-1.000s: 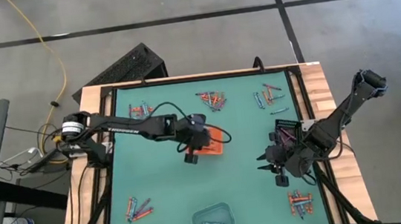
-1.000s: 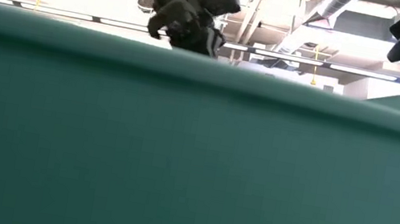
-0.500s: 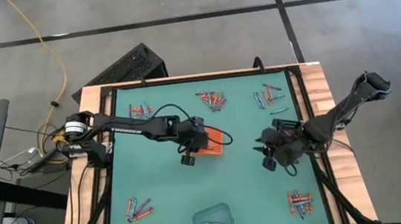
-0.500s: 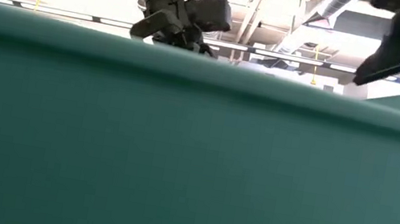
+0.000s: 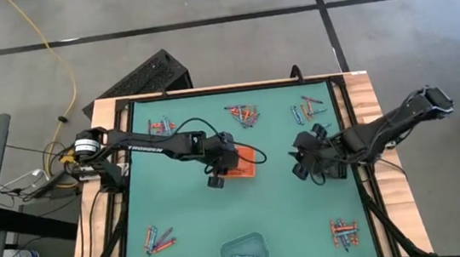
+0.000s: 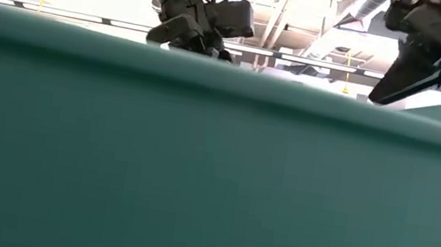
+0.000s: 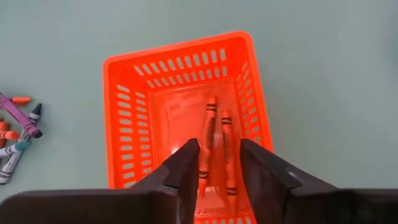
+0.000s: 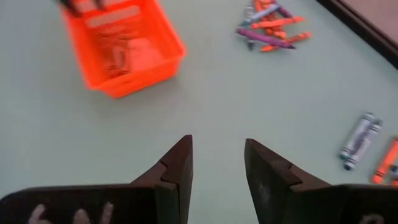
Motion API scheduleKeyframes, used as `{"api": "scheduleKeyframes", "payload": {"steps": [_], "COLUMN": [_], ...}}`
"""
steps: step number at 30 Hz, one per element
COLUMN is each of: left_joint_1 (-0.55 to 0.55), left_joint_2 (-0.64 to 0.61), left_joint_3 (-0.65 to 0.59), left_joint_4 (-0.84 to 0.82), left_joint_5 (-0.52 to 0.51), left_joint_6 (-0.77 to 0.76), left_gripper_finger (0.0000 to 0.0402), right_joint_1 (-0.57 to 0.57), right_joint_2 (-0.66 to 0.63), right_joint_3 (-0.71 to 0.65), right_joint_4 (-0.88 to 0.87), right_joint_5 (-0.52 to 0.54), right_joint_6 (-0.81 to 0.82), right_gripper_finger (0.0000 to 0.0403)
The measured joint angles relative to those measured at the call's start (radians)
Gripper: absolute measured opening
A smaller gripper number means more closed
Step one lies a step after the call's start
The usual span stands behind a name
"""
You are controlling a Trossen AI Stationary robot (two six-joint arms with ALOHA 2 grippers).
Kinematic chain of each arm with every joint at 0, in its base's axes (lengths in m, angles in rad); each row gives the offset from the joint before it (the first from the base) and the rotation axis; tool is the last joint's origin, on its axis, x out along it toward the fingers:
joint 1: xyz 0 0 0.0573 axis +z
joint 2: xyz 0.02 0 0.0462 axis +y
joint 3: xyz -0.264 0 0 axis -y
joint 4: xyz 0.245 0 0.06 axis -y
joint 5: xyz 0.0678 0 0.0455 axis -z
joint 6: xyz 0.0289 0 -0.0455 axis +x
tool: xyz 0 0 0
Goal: Sort crayons
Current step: Put the blue crayon into the blue bin
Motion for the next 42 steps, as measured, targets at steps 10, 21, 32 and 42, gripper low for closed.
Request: {"api": "scheduleKeyframes", "payload": {"steps": [10, 21, 32, 42], "left_joint_1": [-0.133, -0.497, -0.704, -0.717], "left_joint_2": [0.0, 0.004, 0.006, 0.006], "left_joint_3": [0.036, 0.028, 0.027, 0.027], "left_joint_4": [-0.076, -0.035, 0.024, 0.013], "left_joint_5": [0.17, 0.013, -0.19, -0.211], "left_joint_6": [-0.125, -0.286, -0.365, -0.38], "left_gripper_finger": [0.0134, 0.0133, 0.0132, 0.0132], "right_joint_1": [-0.339, -0.77, -0.904, -0.95], "right_joint_2": [0.0, 0.006, 0.223, 0.414], "right_joint_3": [0.0, -0.053, -0.069, -0.07], "right_joint_4": [-0.068, 0.09, 0.222, 0.286], "right_joint_5": [-0.1, -0.4, -0.426, -0.457], "right_joint_6": [-0.088, -0.311, -0.345, -0.36], "right_gripper_finger": [0.0136, 0.0136, 0.0136, 0.0136]}}
